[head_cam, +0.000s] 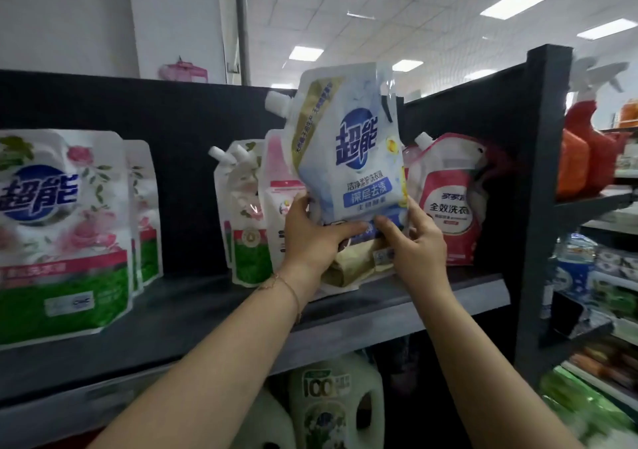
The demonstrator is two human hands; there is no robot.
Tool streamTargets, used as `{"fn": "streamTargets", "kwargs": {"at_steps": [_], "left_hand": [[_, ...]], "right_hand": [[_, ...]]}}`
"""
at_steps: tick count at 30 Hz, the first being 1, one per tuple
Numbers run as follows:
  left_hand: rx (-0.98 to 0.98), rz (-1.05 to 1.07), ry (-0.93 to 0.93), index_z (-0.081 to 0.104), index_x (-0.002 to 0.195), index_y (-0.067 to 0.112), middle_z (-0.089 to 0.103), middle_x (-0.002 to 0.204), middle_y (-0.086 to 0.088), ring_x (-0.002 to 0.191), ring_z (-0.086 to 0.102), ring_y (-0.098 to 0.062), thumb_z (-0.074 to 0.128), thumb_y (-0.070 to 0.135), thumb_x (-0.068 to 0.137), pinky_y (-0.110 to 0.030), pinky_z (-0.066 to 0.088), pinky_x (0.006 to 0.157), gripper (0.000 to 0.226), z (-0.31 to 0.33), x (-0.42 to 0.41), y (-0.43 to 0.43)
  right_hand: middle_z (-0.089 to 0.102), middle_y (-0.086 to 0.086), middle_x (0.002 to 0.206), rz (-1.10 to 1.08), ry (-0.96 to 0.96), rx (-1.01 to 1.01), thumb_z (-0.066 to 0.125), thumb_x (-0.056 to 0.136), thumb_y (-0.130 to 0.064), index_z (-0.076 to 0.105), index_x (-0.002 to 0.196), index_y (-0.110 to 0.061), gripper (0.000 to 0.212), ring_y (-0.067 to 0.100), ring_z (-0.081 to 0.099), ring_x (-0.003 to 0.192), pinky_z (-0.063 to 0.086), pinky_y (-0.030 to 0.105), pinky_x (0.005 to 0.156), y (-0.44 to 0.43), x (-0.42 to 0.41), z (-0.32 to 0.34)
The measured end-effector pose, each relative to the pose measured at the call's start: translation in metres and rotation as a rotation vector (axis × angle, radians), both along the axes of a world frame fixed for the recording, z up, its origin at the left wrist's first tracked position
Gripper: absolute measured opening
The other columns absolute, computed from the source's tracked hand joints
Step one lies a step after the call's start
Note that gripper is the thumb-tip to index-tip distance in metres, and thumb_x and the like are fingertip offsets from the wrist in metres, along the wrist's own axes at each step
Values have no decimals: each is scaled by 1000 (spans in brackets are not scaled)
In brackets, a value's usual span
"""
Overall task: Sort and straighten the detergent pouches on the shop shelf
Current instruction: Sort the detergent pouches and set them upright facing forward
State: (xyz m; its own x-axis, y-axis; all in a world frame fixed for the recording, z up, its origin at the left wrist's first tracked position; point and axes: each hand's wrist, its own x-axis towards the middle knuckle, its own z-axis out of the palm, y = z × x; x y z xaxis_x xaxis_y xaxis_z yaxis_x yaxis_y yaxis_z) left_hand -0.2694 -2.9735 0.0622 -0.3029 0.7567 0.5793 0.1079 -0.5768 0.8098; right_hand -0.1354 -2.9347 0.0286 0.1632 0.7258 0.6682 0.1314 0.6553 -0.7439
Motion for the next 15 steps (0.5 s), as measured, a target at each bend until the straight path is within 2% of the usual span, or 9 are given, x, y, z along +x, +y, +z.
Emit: {"fn": "streamTargets", "kwargs": {"at_steps": [2,4,6,8,10,12,13,15], "left_hand": [[-29,-19,1,57,103,14,68,96,9,88,66,-5,88,4,59,-22,56,78,55,0,14,19],[-55,-39,-6,56,102,18,69,103,5,98,65,-14,90,9,57,-34,55,89,56,-2,25,40],[-71,-31,40,60,104,19,71,105,4,101,66,-17,92,26,50,-43,53,92,64,-4,34,59],[-88,36,154,65,104,20,72,103,5,97,67,-15,90,46,40,-43,55,88,74,-10,41,74],[-118,150,399,67,102,21,70,101,4,95,65,-15,83,63,38,-39,56,84,78,-16,43,81],[-119,305,645,67,100,20,67,98,4,93,63,-14,65,87,35,-34,56,80,94,-23,41,88],[-112,353,705,66,100,20,66,98,4,93,62,-13,58,92,34,-34,55,79,98,-25,39,90],[-106,354,766,64,108,20,64,104,2,101,58,-15,61,89,37,-34,52,89,99,-22,35,82]], "right_hand": [[65,-4,120,-39,-5,6,67,79,-47,54,132,-33,56,18,61,111,51,47,93,9,13,3],[61,-8,125,-62,-19,21,66,88,-27,50,138,-27,53,11,57,115,49,36,98,19,24,5],[61,-11,123,-84,-61,4,63,91,-17,49,139,-23,51,6,57,112,47,27,95,29,34,5],[67,-7,112,-124,-133,-55,63,90,-15,55,134,-20,45,12,62,104,48,24,83,42,41,-3],[68,-1,108,-155,-229,-131,62,90,-14,55,133,-16,43,19,63,103,46,26,78,48,47,-13],[63,1,121,-143,-301,-192,59,93,-14,46,142,-14,51,20,58,114,46,28,88,50,48,-20],[59,2,130,-138,-341,-206,58,93,-15,40,146,-13,55,21,55,118,46,30,94,49,47,-21],[53,6,136,-148,-412,-198,58,90,-17,31,148,-12,64,24,52,122,45,35,98,47,43,-21]]}}
